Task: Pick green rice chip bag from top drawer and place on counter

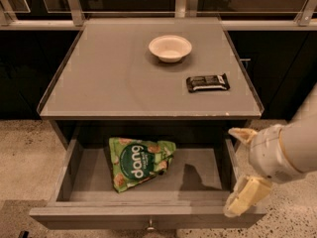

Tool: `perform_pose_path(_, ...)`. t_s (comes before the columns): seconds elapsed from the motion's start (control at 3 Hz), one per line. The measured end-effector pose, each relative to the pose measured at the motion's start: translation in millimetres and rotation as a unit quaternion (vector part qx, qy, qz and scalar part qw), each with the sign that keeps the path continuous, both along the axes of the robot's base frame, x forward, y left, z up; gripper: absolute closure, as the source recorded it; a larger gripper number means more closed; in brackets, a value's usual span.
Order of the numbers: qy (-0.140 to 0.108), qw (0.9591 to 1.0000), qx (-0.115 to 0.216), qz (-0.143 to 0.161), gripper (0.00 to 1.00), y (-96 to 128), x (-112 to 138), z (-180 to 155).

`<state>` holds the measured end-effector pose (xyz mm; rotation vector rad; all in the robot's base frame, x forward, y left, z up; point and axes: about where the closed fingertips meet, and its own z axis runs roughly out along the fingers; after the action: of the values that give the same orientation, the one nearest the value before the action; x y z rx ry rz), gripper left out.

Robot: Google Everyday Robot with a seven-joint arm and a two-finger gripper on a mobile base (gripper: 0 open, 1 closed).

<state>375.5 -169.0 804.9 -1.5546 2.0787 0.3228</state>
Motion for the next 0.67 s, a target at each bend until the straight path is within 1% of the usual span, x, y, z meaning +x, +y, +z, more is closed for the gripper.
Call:
perform_pose_path(0.33,-0.003,1.0,0.006,0.004,0.0,4.5,-2.2,-1.4)
perform_pose_path(0.67,-0.014,0.9992,0.02,-0.031,0.0,-4.9,-4.7,-6.1)
